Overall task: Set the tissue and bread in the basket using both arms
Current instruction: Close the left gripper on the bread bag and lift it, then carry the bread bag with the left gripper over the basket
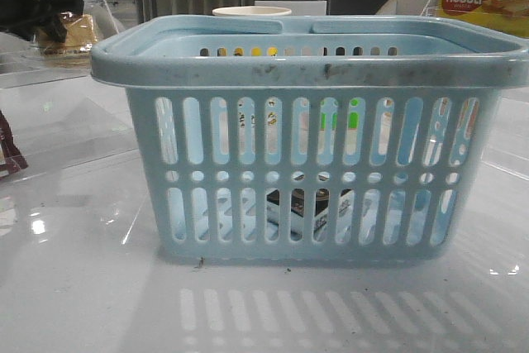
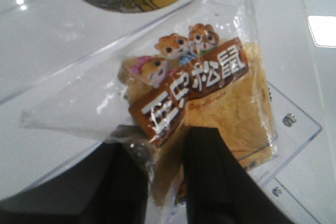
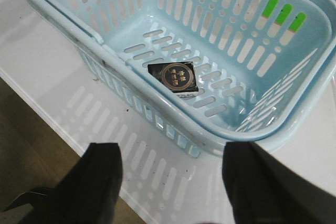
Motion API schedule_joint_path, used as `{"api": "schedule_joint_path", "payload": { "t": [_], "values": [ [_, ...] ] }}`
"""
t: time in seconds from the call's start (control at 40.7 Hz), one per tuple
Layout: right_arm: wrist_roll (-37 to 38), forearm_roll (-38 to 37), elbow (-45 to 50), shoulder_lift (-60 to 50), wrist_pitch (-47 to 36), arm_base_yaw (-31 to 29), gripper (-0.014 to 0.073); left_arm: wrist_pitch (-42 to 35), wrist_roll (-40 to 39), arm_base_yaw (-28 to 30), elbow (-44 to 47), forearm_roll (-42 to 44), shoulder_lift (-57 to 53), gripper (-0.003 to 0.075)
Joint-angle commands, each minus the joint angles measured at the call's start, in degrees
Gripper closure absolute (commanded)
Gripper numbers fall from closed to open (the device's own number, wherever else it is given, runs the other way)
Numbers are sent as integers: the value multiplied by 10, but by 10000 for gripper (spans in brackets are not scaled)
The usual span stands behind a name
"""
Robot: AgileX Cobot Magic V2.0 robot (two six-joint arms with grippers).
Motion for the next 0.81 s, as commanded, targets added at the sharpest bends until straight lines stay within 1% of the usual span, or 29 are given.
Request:
{"api": "schedule_joint_path", "payload": {
  "t": [0.0, 0.172, 0.295, 0.565, 0.785],
  "values": [
    [2, 3, -14, -3, -40, -2, 72, -46, -2, -3, -22, -5, -33, 540],
    [2, 3, -14, -3, -40, -2, 72, -44, -2, -3, -22, -5, -35, 575],
    [2, 3, -14, -3, -40, -2, 72, -23, -2, -3, -22, -5, -44, 593],
    [2, 3, -14, -3, -40, -2, 72, 68, -2, -3, -24, -5, -99, 594],
    [2, 3, -14, -3, -41, -2, 72, 125, -2, -3, -24, -5, -161, 594]
  ]
}}
